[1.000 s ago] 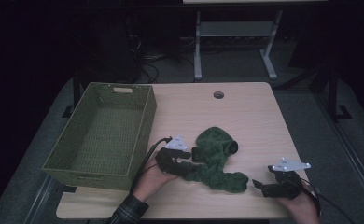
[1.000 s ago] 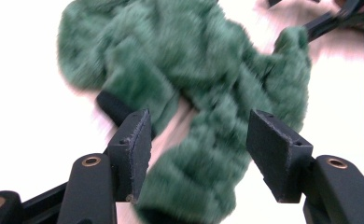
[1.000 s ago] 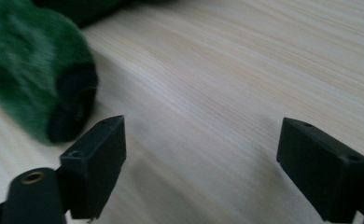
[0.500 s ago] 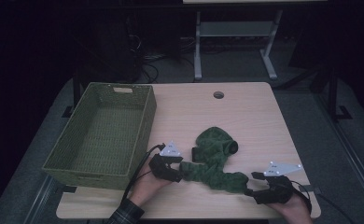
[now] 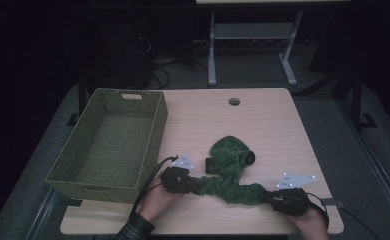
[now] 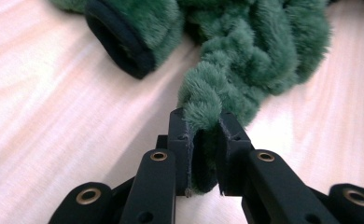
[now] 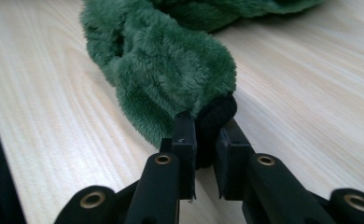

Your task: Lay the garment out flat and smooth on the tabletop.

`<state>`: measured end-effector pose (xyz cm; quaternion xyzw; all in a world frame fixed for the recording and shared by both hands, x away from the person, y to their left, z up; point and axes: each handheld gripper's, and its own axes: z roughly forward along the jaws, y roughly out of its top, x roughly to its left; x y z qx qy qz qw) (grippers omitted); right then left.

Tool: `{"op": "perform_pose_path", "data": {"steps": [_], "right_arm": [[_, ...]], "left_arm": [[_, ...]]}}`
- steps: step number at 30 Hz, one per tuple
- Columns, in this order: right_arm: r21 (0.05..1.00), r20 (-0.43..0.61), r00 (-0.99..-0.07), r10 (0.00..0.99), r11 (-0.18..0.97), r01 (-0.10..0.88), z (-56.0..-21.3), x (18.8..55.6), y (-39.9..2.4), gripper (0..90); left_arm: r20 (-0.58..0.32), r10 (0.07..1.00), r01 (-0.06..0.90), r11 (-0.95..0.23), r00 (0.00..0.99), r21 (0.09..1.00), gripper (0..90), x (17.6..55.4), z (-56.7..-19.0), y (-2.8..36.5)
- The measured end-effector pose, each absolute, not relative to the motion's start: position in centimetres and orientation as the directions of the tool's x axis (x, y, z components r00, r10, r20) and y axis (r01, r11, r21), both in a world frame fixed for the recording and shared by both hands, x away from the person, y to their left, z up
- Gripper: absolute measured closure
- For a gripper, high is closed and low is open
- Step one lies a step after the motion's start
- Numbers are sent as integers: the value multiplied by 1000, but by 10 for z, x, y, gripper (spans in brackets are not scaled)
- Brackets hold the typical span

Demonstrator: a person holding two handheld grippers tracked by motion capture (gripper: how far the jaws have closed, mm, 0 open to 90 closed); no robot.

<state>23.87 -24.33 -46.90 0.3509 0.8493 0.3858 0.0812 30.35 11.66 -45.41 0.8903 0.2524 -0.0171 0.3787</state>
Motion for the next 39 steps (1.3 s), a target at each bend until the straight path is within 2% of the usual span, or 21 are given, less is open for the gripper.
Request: {"op": "perform_pose_path", "data": {"steps": [8, 15, 17, 19, 23, 25, 31, 39], "right_arm": [[709, 106, -683, 722, 427, 561, -464, 239, -269, 813], [670, 137, -632, 762, 399, 626, -467, 241, -282, 816], [673, 130, -635, 762, 403, 621, -468, 241, -281, 790], [680, 135, -640, 756, 400, 615, -468, 240, -280, 685], [700, 120, -645, 755, 397, 594, -463, 238, -283, 594], [712, 118, -642, 758, 386, 587, -457, 238, -284, 567], [743, 115, -647, 754, 367, 560, -442, 249, -281, 564], [772, 136, -652, 746, 333, 542, -425, 273, -266, 544]], "left_arm": [[-254, 415, 473, -603, 874, 643, 785, 287, -454, 117], [-287, 410, 492, -594, 866, 637, 783, 273, -459, 120], [-277, 420, 491, -584, 864, 647, 730, 272, -461, 121], [-267, 426, 489, -585, 864, 647, 638, 274, -460, 122], [-265, 443, 493, -550, 857, 674, 498, 275, -453, 125], [-263, 448, 490, -529, 855, 693, 484, 276, -447, 127], [-247, 484, 494, -491, 839, 718, 482, 289, -436, 127], [-202, 522, 484, -487, 829, 727, 446, 318, -429, 117]]}}
